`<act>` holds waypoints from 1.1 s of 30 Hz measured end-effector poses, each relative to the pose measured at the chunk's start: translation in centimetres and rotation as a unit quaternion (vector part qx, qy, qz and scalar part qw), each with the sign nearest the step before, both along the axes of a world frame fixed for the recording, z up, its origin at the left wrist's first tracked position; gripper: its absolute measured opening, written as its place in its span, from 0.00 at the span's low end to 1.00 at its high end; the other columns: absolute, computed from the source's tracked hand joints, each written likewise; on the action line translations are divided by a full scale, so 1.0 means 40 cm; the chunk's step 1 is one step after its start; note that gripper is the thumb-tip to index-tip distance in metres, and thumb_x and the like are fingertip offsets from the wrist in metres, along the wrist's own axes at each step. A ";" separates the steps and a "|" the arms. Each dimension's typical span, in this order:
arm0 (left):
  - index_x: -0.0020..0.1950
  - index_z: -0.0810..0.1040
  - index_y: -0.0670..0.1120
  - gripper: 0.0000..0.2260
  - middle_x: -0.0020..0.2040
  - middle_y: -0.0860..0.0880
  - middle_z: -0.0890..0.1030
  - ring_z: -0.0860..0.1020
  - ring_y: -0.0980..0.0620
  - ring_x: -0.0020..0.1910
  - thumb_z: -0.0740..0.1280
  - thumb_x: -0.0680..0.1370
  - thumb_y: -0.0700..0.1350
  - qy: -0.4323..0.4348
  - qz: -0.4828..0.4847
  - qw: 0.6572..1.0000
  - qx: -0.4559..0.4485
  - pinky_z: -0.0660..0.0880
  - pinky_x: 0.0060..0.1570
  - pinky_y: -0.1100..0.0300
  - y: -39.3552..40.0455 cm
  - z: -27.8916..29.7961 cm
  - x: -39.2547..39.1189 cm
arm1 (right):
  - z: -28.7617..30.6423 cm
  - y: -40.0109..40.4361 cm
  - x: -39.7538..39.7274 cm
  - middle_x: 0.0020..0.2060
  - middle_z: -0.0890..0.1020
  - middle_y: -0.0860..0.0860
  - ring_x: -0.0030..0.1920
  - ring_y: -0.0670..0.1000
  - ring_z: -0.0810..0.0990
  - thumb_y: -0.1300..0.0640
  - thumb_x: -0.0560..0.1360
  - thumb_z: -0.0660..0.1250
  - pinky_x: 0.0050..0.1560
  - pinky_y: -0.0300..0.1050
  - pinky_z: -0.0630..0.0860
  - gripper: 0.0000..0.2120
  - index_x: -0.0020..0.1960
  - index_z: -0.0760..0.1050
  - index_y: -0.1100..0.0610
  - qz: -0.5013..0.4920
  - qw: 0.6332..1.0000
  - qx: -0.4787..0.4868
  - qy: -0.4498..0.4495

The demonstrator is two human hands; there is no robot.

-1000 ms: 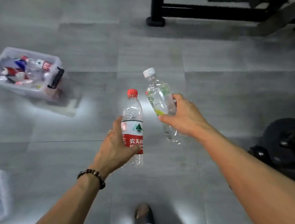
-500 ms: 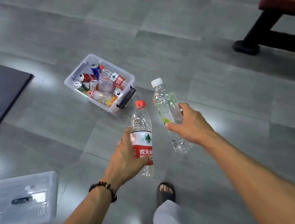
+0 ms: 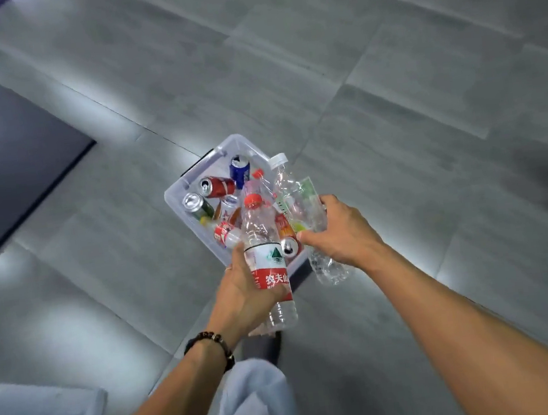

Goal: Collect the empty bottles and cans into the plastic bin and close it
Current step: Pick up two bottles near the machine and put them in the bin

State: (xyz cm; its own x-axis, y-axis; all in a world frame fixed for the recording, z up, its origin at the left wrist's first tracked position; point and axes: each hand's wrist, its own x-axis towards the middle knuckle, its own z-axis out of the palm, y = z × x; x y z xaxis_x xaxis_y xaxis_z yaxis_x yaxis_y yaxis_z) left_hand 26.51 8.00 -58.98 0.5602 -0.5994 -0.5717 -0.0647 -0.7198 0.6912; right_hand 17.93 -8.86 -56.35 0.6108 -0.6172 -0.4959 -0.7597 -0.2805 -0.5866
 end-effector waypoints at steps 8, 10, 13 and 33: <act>0.69 0.59 0.52 0.41 0.54 0.48 0.77 0.80 0.50 0.45 0.79 0.64 0.50 -0.011 0.078 0.996 0.046 0.80 0.44 0.52 -0.155 -0.358 0.383 | -0.408 -0.152 0.372 0.55 0.78 0.53 0.50 0.56 0.79 0.45 0.69 0.73 0.51 0.51 0.78 0.34 0.68 0.65 0.57 0.051 0.996 -0.027 0.075; 0.70 0.59 0.51 0.43 0.55 0.48 0.77 0.80 0.49 0.47 0.78 0.62 0.55 -0.009 0.088 0.995 0.045 0.80 0.46 0.51 -0.184 -0.421 0.425 | -0.479 -0.163 0.414 0.53 0.79 0.54 0.49 0.57 0.79 0.45 0.68 0.73 0.50 0.51 0.78 0.33 0.67 0.65 0.57 0.065 0.992 -0.021 0.102; 0.71 0.58 0.50 0.44 0.56 0.48 0.77 0.79 0.49 0.47 0.78 0.63 0.56 -0.012 0.080 0.995 0.058 0.79 0.43 0.54 -0.209 -0.501 0.451 | -0.561 -0.160 0.445 0.49 0.79 0.54 0.47 0.56 0.80 0.46 0.68 0.73 0.49 0.55 0.79 0.32 0.65 0.65 0.57 0.072 0.987 -0.005 0.141; 0.63 0.73 0.47 0.17 0.55 0.47 0.80 0.79 0.49 0.50 0.65 0.75 0.51 -0.161 -0.315 0.935 0.039 0.78 0.46 0.54 -0.260 -0.219 0.369 | -0.223 -0.243 0.257 0.66 0.73 0.54 0.62 0.55 0.74 0.44 0.75 0.67 0.60 0.50 0.72 0.31 0.73 0.62 0.55 -0.038 0.997 -0.029 0.055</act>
